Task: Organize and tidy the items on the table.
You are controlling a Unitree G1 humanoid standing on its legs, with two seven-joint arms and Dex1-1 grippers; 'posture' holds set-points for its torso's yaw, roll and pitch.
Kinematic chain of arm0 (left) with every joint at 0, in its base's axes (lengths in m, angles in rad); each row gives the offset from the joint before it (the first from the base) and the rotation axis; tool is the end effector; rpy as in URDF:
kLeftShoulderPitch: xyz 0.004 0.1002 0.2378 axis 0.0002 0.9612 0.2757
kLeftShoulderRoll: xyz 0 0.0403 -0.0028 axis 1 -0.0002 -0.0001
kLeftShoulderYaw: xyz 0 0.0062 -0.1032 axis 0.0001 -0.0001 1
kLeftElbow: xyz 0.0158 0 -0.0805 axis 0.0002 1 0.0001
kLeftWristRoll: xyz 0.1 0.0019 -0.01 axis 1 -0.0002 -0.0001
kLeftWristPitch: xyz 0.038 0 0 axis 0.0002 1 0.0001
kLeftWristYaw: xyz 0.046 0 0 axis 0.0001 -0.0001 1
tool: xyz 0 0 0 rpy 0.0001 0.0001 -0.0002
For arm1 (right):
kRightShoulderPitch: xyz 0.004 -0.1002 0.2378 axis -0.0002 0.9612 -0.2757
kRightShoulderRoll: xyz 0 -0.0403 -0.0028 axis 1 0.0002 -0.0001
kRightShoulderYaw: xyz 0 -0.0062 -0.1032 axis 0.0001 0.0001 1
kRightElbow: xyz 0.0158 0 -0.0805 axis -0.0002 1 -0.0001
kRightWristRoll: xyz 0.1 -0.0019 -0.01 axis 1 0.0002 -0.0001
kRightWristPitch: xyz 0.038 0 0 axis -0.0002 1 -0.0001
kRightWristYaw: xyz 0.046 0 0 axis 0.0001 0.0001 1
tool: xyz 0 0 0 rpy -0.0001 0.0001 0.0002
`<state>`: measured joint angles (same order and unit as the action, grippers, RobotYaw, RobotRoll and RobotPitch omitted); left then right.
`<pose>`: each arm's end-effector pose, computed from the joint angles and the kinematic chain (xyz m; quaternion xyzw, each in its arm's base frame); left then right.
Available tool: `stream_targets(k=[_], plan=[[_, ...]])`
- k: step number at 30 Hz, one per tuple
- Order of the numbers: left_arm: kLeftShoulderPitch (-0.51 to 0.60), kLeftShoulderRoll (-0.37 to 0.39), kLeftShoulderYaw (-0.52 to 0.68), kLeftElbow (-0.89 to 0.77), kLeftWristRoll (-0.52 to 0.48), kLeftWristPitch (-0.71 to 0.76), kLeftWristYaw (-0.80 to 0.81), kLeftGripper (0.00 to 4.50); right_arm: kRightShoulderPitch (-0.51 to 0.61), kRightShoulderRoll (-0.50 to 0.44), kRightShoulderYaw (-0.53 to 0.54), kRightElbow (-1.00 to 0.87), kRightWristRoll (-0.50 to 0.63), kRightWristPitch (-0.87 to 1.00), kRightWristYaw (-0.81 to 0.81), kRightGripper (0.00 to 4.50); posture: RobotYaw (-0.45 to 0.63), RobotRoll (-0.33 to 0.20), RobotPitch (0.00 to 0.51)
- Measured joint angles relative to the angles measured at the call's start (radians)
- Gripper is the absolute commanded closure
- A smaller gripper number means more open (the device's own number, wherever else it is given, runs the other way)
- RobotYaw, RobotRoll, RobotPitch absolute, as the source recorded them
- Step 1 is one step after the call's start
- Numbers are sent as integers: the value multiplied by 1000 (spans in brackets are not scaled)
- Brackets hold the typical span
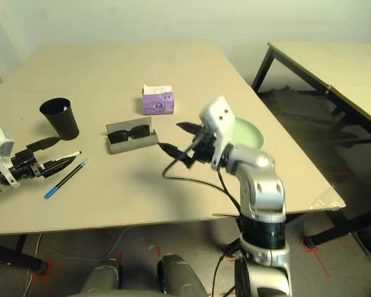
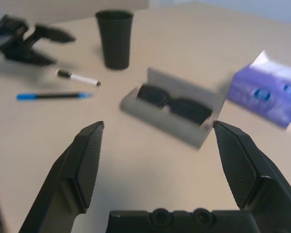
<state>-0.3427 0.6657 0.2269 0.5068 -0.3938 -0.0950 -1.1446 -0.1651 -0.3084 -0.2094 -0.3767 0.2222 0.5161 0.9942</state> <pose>0.2476 0.3309 0.1149 0.0957 0.0011 -0.3739 0.9225 0.2174 -0.2175 0.1391 -0.0523 -0.0069 0.4361 0.8983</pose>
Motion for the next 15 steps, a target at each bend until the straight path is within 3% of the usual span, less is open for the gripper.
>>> stream_targets(k=[4, 7, 10, 15], plan=[[-5, 0, 0, 6, 12, 2, 29, 0, 169, 0, -35, 82, 94, -225, 62, 24, -44, 0, 97], [-6, 0, -5, 6, 20, 9, 52, 0, 191, -17, -52, 176, 128, -392, 98, 24, -41, 0, 95], [-7, 0, -9, 6, 40, 20, 90, 590, 207, -35, -61, 262, 158, -529, 137, 0, -46, 0, 90], [-84, -33, -47, 42, 89, 35, 161, 2299, 176, -48, -53, 328, 201, -600, 146, 0, -50, 0, 87]])
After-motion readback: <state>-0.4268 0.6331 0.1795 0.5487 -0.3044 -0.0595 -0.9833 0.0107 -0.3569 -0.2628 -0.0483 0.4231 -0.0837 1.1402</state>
